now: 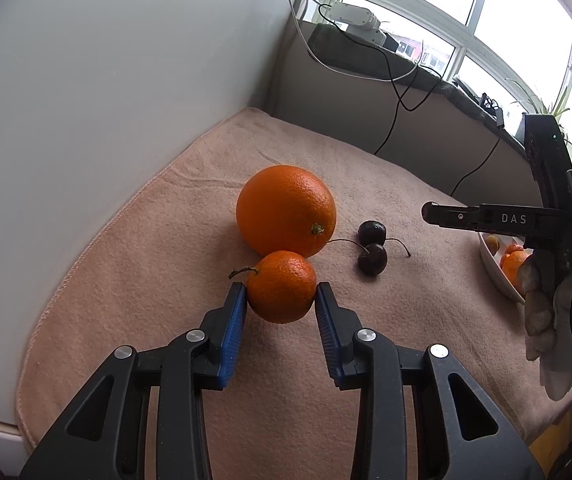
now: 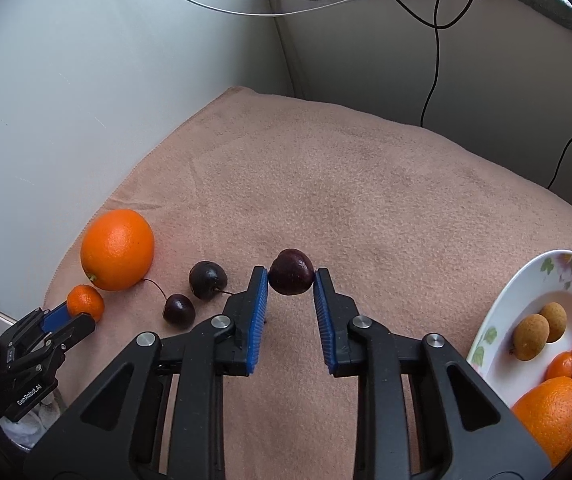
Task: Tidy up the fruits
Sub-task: 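Carry the cherry and small tangerine over the floral plate with both grippers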
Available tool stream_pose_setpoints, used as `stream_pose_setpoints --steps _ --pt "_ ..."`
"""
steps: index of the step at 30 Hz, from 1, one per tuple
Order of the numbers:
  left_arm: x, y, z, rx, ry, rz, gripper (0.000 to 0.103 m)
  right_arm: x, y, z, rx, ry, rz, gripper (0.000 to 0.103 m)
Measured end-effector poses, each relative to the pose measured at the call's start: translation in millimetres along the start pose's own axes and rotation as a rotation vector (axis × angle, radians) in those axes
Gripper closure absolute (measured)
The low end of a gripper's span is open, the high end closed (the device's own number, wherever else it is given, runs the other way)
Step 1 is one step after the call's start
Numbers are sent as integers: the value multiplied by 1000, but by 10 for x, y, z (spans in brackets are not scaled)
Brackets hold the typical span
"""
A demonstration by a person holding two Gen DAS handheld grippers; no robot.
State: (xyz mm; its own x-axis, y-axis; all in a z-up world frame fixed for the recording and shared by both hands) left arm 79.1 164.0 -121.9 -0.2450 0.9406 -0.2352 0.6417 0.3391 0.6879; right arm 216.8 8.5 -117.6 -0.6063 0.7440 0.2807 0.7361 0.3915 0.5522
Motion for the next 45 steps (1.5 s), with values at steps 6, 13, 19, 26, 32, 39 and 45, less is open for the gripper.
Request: stream_pose_setpoints --steps 6,13,19,26,32,39,45 --pt "-124 60 -93 -22 -21 15 69 -35 -49 -292 -45 3 5 78" --pt "-338 123 -143 -38 -54 47 69 -187 -58 -605 -98 2 41 78" --pt "-555 176 -151 -47 -81 80 69 -326 -112 -841 -134 -14 63 78" --pt "-796 212 -156 -55 -113 109 69 -518 -222 -1090 -168 -45 78 78" --pt "-1021 228 -133 -57 -142 140 69 -759 -288 -1331 -203 -69 119 78" --pt "-1346 234 -9 -37 -194 172 69 -1158 -413 -1556 -231 -107 191 78" --pt "-1672 279 127 -25 -234 203 69 -1493 -551 -1627 -230 -143 237 78"
Point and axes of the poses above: each gripper's, at about its wrist camera, not at the fingertips, and z roughly the way its jaws point, x to its left, y to its top, the point moved 8 cm from there along z, roughly the way its jaws point, and after that the axes turned 3 degrees about y, right-handed, at the moved point
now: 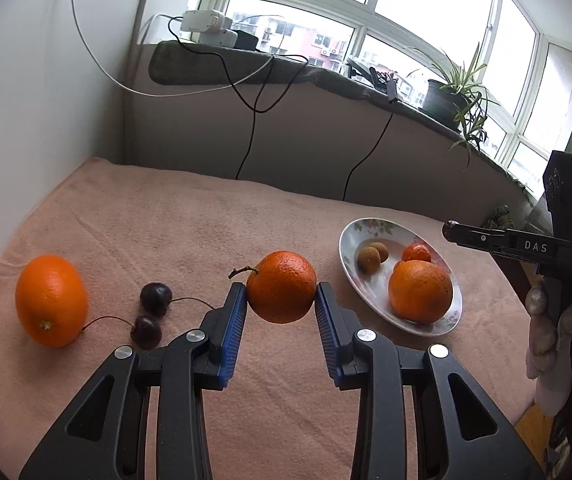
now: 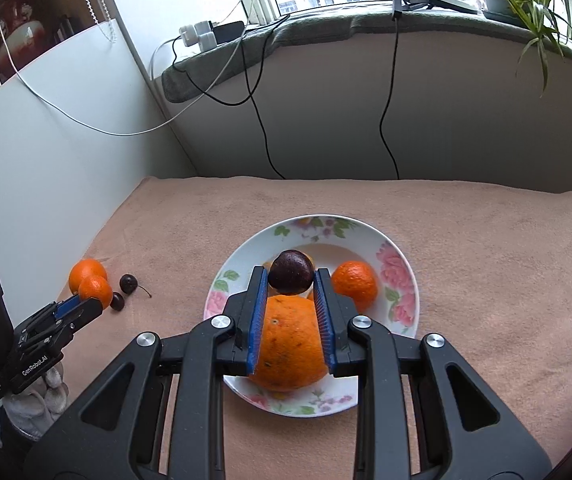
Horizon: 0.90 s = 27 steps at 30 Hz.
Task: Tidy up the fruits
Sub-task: 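Carry the cherry and small tangerine over the floral plate with both grippers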
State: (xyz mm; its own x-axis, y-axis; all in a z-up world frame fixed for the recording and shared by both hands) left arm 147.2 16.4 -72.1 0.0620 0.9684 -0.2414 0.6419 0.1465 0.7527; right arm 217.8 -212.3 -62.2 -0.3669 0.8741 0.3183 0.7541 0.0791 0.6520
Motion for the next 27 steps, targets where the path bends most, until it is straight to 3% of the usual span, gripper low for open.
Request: stream_pose_setpoints --steps 13,27 --pt "-466 77 426 53 -78 52 69 -453 -87 54 30 -48 46 78" --pt "-744 162 758 89 -111 102 69 -561 123 329 61 -47 33 78"
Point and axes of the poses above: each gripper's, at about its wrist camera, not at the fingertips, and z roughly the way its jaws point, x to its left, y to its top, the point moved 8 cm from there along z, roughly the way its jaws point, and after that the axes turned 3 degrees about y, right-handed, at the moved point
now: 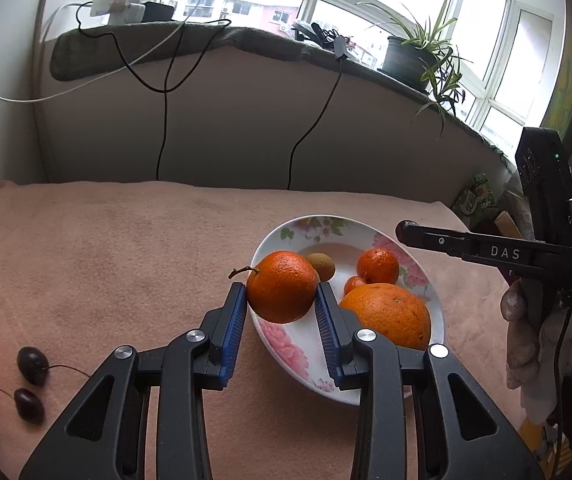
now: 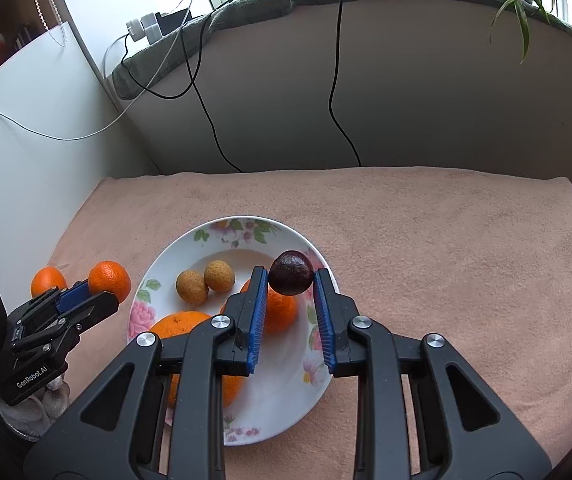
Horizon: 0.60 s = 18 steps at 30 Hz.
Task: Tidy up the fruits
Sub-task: 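Carry the cherry and small tangerine over the floral plate with both grippers, then open the right gripper to drop the cherry while the left gripper releases the tangerine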
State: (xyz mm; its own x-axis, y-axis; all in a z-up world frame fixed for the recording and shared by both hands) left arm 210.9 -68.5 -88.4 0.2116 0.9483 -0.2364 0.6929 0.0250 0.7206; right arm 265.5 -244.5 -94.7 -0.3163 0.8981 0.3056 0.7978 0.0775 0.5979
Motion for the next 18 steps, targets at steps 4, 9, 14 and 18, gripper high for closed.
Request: stream_pose_setpoints --steps 4,9,14,18 --pt "-29 9 63 11 -3 7 69 19 68 81 10 9 -5 78" --pt "-60 1 113 25 -6 16 69 55 97 171 28 23 -13 78" --pt "-79 22 143 28 -5 20 69 96 104 226 39 31 -18 78" --pt "-72 24 150 29 -7 17 69 118 120 243 42 29 -26 78"
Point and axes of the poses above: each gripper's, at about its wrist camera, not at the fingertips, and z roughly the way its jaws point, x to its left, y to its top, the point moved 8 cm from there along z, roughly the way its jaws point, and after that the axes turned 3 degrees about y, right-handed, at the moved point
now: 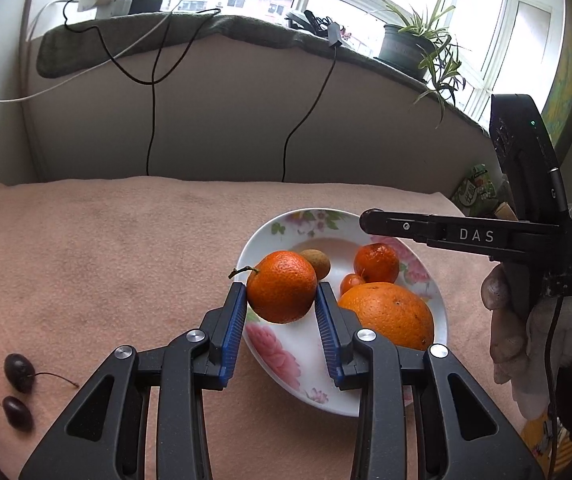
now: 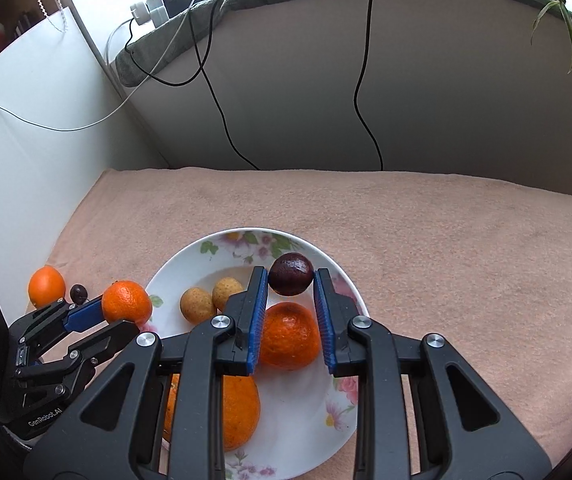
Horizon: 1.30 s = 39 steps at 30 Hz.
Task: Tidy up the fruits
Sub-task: 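Open the right gripper to drop the cherry while the left gripper releases the tangerine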
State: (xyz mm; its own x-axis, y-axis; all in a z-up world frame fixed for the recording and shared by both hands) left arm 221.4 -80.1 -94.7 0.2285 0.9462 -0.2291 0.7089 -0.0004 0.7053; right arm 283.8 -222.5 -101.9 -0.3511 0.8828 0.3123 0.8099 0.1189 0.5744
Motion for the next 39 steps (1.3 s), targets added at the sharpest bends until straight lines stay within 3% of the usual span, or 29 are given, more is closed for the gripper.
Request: stream_pose_setpoints --steps 14,16,18,19,22,26,33,39 --pt "-96 -3 2 1 -16 24 69 22 25 -69 -18 -4 -9 78" --pt "-114 2 -12 -4 -13 33 63 20 26 -76 -19 -9 -9 70" --pt "-124 27 -45 -20 -12 33 48 23 38 -105 -36 -17 -10 41" --pt "-122 39 -67 -28 -12 33 47 25 46 -125 -47 -20 -13 37" --pt "-133 75 -103 -41 -5 44 40 33 83 -153 -57 -26 -18 34" --pt "-143 106 -159 -67 6 58 34 38 127 -217 -80 -20 -17 20" --pt "-163 126 -212 -91 36 82 22 62 156 -311 -101 -29 -25 15" --pt "-157 124 -283 -100 49 75 22 102 140 -392 -123 -52 -46 15"
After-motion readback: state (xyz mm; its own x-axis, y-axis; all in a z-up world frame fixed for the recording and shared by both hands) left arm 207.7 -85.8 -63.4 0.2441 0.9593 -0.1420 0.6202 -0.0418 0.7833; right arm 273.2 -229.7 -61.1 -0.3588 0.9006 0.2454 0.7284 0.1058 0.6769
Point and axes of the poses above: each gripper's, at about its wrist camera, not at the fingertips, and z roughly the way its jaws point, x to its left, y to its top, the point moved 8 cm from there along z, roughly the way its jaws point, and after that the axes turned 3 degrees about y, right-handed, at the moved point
